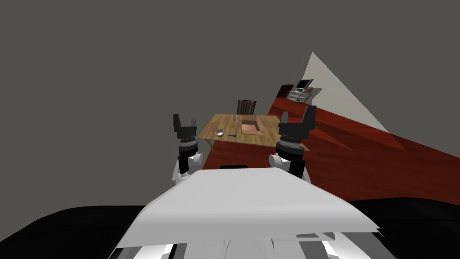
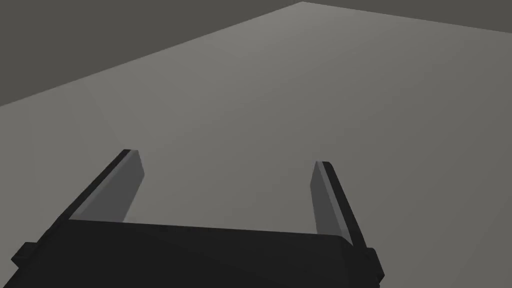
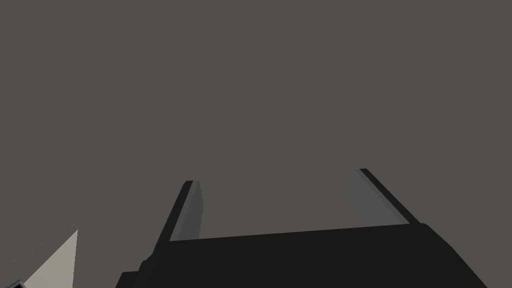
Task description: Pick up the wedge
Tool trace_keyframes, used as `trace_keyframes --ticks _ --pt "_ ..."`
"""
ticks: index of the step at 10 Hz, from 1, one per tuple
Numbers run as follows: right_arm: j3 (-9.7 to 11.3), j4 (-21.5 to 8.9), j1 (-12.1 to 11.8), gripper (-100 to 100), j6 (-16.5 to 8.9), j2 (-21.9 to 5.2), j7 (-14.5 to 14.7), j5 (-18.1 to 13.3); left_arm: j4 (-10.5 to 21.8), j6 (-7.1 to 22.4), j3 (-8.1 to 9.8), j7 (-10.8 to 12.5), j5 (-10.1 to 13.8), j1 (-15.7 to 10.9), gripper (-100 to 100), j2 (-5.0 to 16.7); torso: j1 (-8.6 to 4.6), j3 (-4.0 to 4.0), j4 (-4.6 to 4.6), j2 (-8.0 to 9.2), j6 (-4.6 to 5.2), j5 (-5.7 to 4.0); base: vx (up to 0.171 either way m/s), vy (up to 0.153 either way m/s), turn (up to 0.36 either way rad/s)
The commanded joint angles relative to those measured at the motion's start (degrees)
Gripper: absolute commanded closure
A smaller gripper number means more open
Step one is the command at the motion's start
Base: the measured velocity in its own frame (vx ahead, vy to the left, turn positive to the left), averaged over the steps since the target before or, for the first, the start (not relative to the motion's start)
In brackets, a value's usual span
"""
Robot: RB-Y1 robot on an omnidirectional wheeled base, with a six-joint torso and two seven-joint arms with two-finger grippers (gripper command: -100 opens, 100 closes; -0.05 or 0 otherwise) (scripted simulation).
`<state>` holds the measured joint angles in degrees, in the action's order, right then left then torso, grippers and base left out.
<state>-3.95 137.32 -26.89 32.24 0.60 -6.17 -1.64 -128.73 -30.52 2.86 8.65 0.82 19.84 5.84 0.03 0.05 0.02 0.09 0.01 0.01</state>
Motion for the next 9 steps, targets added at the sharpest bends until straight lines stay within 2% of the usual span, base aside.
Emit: trace_keyframes --ticks 1,2,4,5,6,7,8,9 --pt "0.0 0.0 0.0 0 0.0 0.0 0.0 0.0 2.9 2.6 0.53 0.3 -0.4 -2.8 -100 1.7 0.00 0.00 0.00 0.00 0.00 0.00 -0.035 0.001 -0.030" --pt "0.0 0.0 0.0 0 0.0 0.0 0.0 0.0 3.2 2.6 0.53 0.3 -0.4 -2.8 -100 1.7 -0.01 0.00 0.00 0.00 0.00 0.00 -0.021 0.002 -0.013" --pt "0.0 0.0 0.0 0 0.0 0.0 0.0 0.0 6.8 6.7 1.34 0.6 -0.9 -6.9 -100 3.2 -0.01 -0.02 -0.01 -0.04 0.00 0.00 -0.024 0.001 -0.036" --pt "0.0 0.0 0.0 0 0.0 0.0 0.0 0.0 7.6 6.8 1.34 0.6 -0.9 -7.2 -100 3.2 -0.01 -0.01 -0.01 -0.02 0.00 0.00 -0.023 0.003 -0.017" --pt "0.0 0.0 0.0 0 0.0 0.0 0.0 0.0 9.1 9.1 1.79 0.8 -1.1 -9.3 -100 3.8 -0.01 -0.01 -0.01 -0.03 -0.01 0.00 -0.021 0.001 -0.044" --pt "0.0 0.0 0.0 0 0.0 0.0 0.0 0.0 10.1 9.1 1.79 0.8 -1.1 -9.5 -100 3.8 -0.02 -0.02 -0.01 -0.03 0.00 0.00 -0.017 0.003 -0.016" --pt "0.0 0.0 0.0 0 0.0 0.0 0.0 0.0 11.7 11.6 2.25 1.0 -1.4 -11.5 -100 4.3 0.00 -0.03 -0.01 -0.05 -0.01 0.00 -0.020 0.001 -0.035" --pt "0.0 0.0 0.0 0 0.0 0.0 0.0 0.0 12.7 11.6 2.25 1.0 -1.4 -12.0 -100 4.3 -0.02 -0.03 -0.01 -0.06 0.00 0.00 -0.017 0.001 -0.027"
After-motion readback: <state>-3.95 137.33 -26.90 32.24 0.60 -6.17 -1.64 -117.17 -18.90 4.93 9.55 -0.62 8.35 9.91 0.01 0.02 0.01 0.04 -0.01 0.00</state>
